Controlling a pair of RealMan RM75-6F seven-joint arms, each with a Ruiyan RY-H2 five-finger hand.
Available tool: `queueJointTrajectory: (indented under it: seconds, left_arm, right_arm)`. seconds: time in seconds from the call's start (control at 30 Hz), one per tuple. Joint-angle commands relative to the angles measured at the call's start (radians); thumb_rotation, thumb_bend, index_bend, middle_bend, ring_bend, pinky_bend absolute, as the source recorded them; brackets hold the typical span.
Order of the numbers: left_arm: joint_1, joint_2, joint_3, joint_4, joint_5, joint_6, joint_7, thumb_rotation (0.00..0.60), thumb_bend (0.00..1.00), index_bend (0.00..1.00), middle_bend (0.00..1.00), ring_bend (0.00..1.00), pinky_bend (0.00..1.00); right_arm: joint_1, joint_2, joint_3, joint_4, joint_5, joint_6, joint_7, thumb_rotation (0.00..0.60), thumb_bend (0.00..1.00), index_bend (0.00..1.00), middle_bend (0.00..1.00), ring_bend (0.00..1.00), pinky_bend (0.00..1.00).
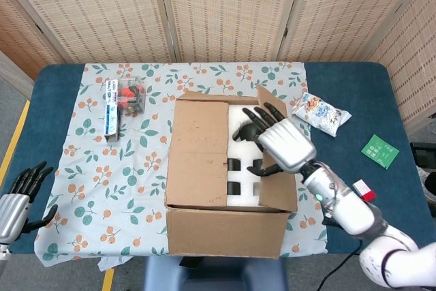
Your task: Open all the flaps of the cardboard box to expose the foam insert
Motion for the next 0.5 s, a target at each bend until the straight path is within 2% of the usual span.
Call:
queueJointTrajectory:
  seconds: [0.03,0.13,0.23,0.37,0.5]
  left_arm:
    - [-0.008,0.001,0.010,-0.016,0.014,-0.010,0.028,0.600,0.45,0.00,0.00,0.00,0.00]
    - [-0.013,-0.005,0.015,-0.025,0.022,-0.019,0.055,0.600,0.45,0.00,0.00,0.00,0.00]
    - [-0.020,-0.015,0.018,-0.031,0.035,-0.024,0.090,0.600,0.45,0.00,0.00,0.00,0.00]
    - [-0.027,-0.033,0.017,-0.034,0.044,-0.024,0.129,0.600,0.45,0.00,0.00,0.00,0.00]
    - [-0.036,-0.046,0.004,-0.038,0.054,-0.007,0.129,0.600,0.45,0.00,0.00,0.00,0.00]
  right_arm:
    - [-0.171,0.155,-0.055,-0.092,-0.177,0.123,0.101,0.265,0.27,0.60,0.00,0.00,0.00]
    - [-0.295,0.223,-0.110,-0.092,-0.299,0.188,0.183,0.264,0.27,0.60,0.00,0.00,0.00]
    - [-0.405,0.252,-0.157,-0.050,-0.402,0.244,0.270,0.264,0.27,0.60,0.00,0.00,0.00]
    - [-0.529,0.237,-0.195,0.057,-0.510,0.328,0.387,0.266,0.27,0.60,0.00,0.00,0.00]
    - [-0.611,0.194,-0.208,0.169,-0.577,0.387,0.508,0.263,0.27,0.60,0.00,0.00,0.00]
